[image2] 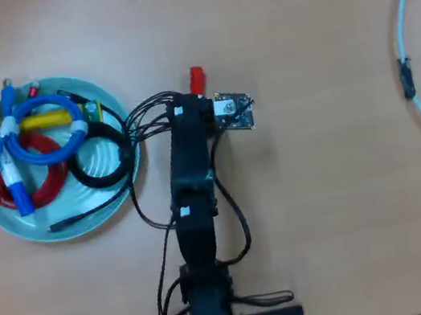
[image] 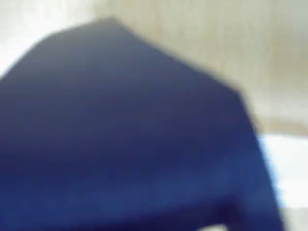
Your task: Pick up the red pen and put it in the green bowl
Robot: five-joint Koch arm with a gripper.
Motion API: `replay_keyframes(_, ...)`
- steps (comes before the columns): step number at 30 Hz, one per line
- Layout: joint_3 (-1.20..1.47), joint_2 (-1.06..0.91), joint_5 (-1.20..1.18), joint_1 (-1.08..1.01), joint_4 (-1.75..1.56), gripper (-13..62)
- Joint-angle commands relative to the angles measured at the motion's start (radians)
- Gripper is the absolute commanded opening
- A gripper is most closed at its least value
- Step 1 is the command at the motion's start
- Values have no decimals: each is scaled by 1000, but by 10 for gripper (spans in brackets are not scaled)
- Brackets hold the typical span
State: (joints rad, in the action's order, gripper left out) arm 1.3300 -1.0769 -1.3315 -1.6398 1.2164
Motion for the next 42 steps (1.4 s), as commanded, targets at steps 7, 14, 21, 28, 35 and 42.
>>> replay_keyframes(7, 5, 11, -11, -6, 8, 312)
replay_keyframes(14, 12, 11, -11, -5, 8, 188)
replay_keyframes(21, 20, 11, -11, -6, 48, -79)
replay_keyframes(28, 23, 9, -8, -5, 117, -75)
replay_keyframes(35, 11, -114, 146, 11, 184, -74)
replay_keyframes(42, 3, -383, 612, 55, 163, -74)
